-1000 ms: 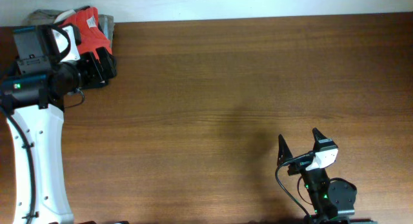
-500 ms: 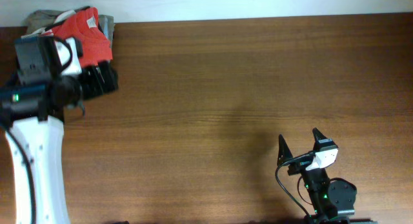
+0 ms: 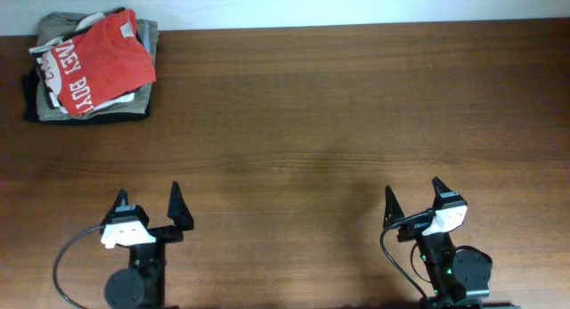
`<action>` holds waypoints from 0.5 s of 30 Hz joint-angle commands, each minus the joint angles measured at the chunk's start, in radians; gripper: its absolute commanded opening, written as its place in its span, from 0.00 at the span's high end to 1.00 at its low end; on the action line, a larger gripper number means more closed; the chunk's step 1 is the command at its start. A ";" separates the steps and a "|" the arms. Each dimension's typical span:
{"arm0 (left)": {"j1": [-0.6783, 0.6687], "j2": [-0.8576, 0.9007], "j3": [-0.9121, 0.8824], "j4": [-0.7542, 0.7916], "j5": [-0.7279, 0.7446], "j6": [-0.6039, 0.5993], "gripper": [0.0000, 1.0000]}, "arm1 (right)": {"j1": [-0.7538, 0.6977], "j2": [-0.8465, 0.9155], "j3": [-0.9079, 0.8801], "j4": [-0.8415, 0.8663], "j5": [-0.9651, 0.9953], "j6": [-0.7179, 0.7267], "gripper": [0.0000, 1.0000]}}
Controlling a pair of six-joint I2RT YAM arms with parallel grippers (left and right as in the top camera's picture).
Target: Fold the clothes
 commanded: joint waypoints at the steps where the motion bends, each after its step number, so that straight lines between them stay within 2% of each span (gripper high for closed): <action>1: -0.023 -0.047 -0.093 0.087 0.003 0.006 0.01 | 0.006 -0.007 -0.005 -0.006 0.002 -0.004 0.01; 3: -0.076 -0.047 -0.093 -0.031 -0.046 0.006 0.01 | 0.006 -0.007 -0.005 -0.006 0.002 -0.004 0.01; 15: -0.079 -0.047 -0.093 -0.035 -0.042 0.021 0.01 | 0.006 -0.007 -0.005 -0.006 0.002 -0.004 0.01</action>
